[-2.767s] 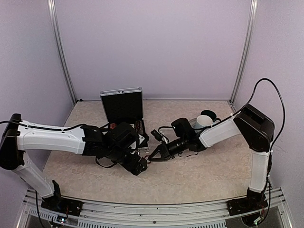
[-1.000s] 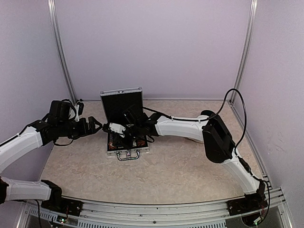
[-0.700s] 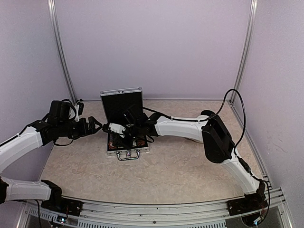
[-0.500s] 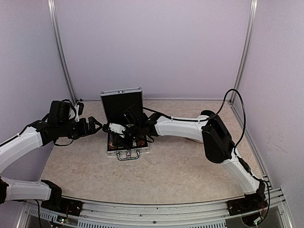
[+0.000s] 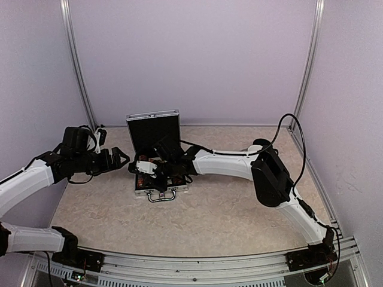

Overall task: Pack up texas hold em set
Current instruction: Place the poker chip in the slot.

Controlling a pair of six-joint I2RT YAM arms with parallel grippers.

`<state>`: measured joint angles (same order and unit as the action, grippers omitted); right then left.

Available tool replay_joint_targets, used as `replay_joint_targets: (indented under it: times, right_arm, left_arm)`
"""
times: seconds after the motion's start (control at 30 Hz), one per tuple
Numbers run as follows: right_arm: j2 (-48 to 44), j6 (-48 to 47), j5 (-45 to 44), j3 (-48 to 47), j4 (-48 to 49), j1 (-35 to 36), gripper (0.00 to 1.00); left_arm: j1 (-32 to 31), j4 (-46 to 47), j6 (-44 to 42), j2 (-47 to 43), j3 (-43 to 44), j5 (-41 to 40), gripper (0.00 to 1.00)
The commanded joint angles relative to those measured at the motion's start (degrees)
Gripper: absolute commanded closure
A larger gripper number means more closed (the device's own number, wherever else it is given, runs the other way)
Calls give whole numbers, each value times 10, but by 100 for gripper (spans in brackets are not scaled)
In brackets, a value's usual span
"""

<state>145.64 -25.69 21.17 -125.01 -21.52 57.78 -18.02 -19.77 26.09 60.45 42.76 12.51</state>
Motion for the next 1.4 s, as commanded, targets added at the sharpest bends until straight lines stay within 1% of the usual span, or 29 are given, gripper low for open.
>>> replay_joint_targets:
  times: [0.0,0.2,0.53,0.77,0.83,0.97,1.13,1.37]
  right_arm:
    - [14,-28,-15,-10,2,8,100]
    - [17,-30,-12,-12,2,8,100]
    - [17,-11,-14,-10,7,8,84]
    - [-2,1,0,11,25,8,83]
    - [-16,6,5,27,36,8,81]
    - [-51,24,13,74,70,5,73]
    - [-99,56,27,135,115,-6,67]
    - [-181,104,30,243,173,-31,49]
  left_arm:
    - [2,12,-8,5,-4,10,1]
    - [2,12,-10,8,-5,10,1]
    - [3,14,-11,10,-12,6,1]
    - [3,19,-12,12,-20,-2,1]
    - [3,23,-11,11,-24,-1,1]
    - [3,33,-10,11,-32,0,1]
    - [3,50,-7,14,-37,0,1]
    - [4,98,18,13,-34,-7,1]
